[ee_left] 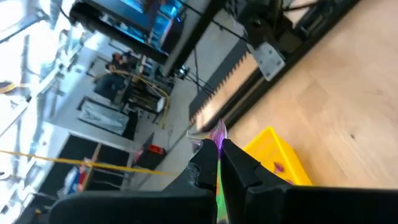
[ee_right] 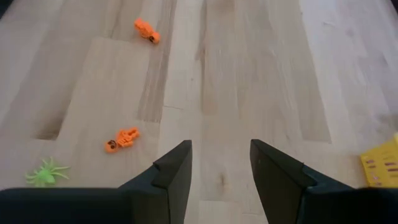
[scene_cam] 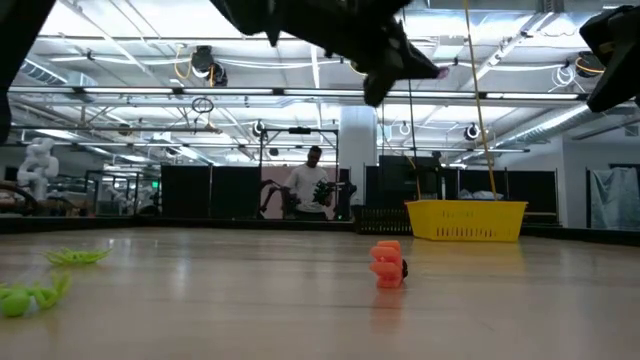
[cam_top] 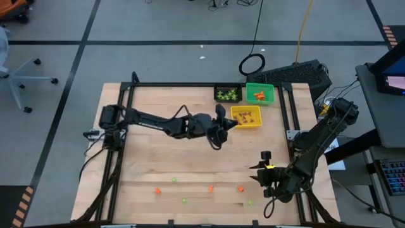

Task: Sort Halloween decoration
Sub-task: Put the violet witch hat toy into the yellow basket

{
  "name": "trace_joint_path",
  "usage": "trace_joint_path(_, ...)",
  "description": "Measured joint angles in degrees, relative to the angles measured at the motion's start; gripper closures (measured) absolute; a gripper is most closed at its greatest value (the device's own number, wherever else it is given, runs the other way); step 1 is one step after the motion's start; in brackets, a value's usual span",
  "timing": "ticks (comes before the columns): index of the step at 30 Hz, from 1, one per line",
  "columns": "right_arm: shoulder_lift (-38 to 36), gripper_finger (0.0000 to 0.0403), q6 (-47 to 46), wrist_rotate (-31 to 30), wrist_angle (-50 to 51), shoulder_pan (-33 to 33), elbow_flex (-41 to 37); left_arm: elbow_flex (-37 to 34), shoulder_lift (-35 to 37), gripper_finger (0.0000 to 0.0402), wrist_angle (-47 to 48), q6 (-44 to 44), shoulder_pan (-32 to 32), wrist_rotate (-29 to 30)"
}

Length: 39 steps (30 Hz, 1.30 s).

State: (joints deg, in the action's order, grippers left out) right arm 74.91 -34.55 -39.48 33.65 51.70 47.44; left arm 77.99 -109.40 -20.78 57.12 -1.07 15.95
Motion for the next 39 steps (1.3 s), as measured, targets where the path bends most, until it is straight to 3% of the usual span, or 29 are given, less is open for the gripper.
trace_joint_path(7,0.02,0.0252,-2.25,-1.28,2.4,0.57,0.0,8.88,-8.51,0.0396,1.56,-10.62,2.23,2.08)
trace_joint_path(17,0.02,0.0252,-3.8,-1.09,2.87,3.09,0.0,22.48,-18.69,0.0396,16.85,-23.05,4.76,5.74)
trace_joint_path(22,0.02,0.0252,-3.82,-1.25,2.91,3.93,0.0,23.59,-20.54,0.0396,17.22,-26.85,6.12,5.85)
trace_joint_path(29,0.02,0.0252,-3.8,-2.67,2.95,3.93,0.0,23.59,-20.73,0.0396,20.93,-41.79,6.83,5.98)
trace_joint_path(39,0.03,0.0252,-3.77,-2.75,2.8,3.91,0.0,23.59,-22.66,0.0396,20.26,-46.49,7.47,5.07)
